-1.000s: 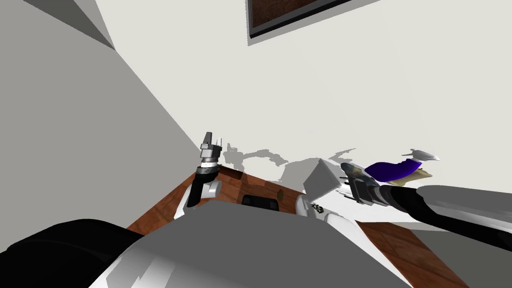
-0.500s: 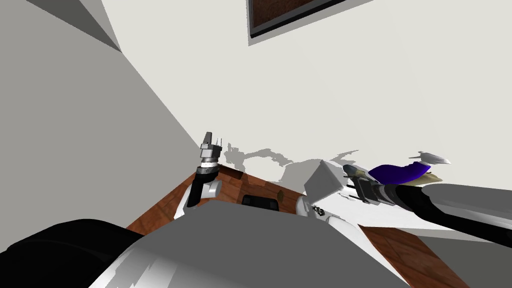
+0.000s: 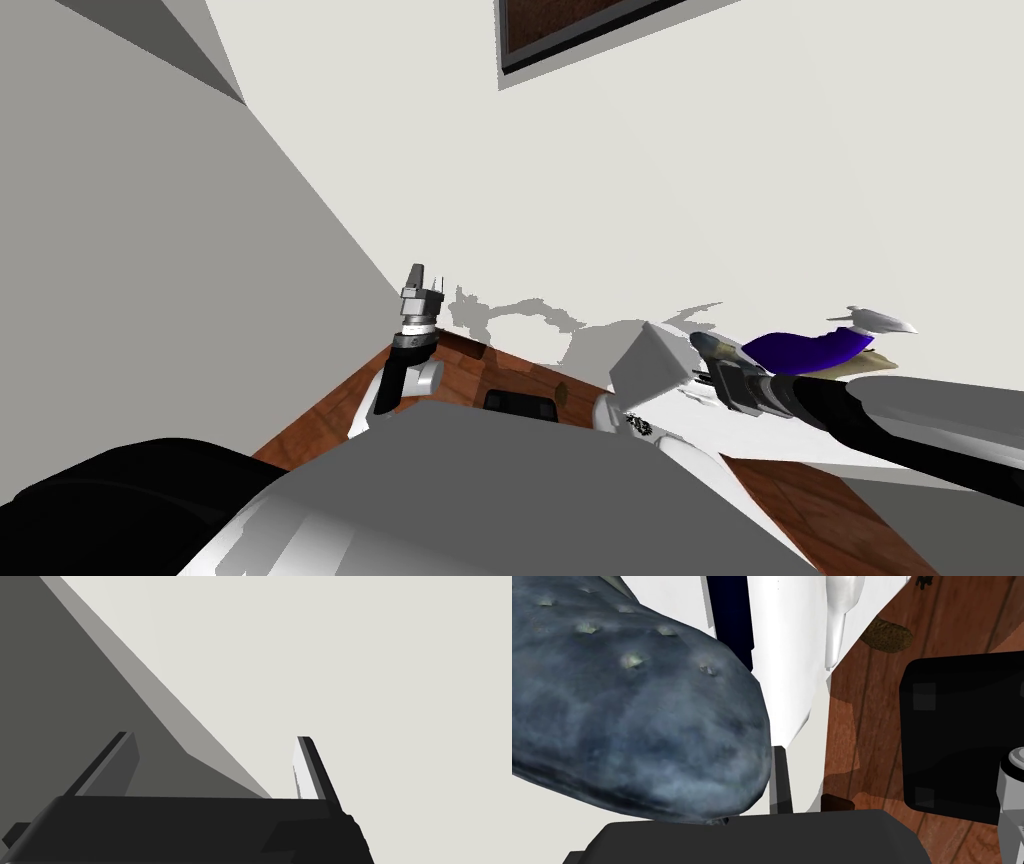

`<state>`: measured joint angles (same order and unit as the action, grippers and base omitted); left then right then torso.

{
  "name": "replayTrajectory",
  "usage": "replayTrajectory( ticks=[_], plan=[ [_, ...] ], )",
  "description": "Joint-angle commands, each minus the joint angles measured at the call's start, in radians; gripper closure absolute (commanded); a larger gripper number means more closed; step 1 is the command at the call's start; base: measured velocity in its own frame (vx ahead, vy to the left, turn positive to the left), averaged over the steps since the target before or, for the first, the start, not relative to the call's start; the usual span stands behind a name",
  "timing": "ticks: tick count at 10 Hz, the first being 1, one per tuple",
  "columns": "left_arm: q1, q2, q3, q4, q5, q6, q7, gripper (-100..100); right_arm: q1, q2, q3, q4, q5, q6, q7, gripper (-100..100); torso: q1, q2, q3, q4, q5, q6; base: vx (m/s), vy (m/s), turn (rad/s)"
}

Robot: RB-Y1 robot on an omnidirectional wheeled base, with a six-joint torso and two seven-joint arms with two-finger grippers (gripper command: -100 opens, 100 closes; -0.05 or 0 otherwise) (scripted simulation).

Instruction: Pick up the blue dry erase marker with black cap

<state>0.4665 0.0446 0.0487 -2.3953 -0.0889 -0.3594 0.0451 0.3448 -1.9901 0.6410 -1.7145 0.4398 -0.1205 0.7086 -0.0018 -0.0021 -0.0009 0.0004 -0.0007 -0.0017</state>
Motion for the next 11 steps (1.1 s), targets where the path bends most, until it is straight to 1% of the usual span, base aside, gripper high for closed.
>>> replayTrajectory(
  ticks=[1,3,4,5,6,9,10,11],
  plan=[
    [0.0,0.0,0.0,0.0,0.0,0.0,0.0,0,0.0,0.0,0.0,0.0,0.0,0.0,0.0,100,0.0,0.0,0.0,0.0,0.0,0.0,-0.006,0.004,-0.004],
    [0.0,0.0,0.0,0.0,0.0,0.0,0.0,0,0.0,0.0,0.0,0.0,0.0,0.0,0.0,100,-0.002,-0.003,-0.002,-0.001,-0.001,0.0,0.0,0.0,0.0],
    [0.0,0.0,0.0,0.0,0.0,0.0,0.0,0,0.0,0.0,0.0,0.0,0.0,0.0,0.0,0,-0.002,-0.003,-0.002,-0.001,-0.001,0.0,0.0,0.0,0.0],
    [0.0,0.0,0.0,0.0,0.0,0.0,0.0,0,-0.008,-0.03,-0.009,-0.013,-0.008,-0.004,-0.008,100,-0.002,-0.003,-0.002,-0.001,-0.001,0.0,-0.018,-0.002,-0.066],
    [0.0,0.0,0.0,0.0,0.0,0.0,0.0,0,-0.013,-0.049,-0.011,-0.022,-0.014,-0.011,-0.012,100,-0.001,-0.002,-0.001,0.0,0.001,0.0,-0.032,-0.003,-0.078],
    [0.0,0.0,0.0,0.0,0.0,0.0,0.0,0,-0.013,-0.049,-0.011,-0.022,-0.014,-0.011,-0.012,100,-0.001,-0.001,0.0,0.0,0.001,0.0,-0.014,-0.001,-0.005],
    [0.0,0.0,0.0,0.0,0.0,0.0,0.0,0,-0.001,-0.048,-0.024,-0.021,-0.007,-0.011,-0.021,100,0.0,-0.002,-0.001,0.0,0.001,0.0,0.0,0.0,0.0],
    [0.0,0.0,0.0,0.0,0.0,0.0,0.0,0,-0.002,-0.048,-0.022,-0.022,-0.008,-0.011,-0.019,0,0.0,-0.002,-0.001,0.0,0.001,0.0,0.0,0.0,0.0]
  ],
)
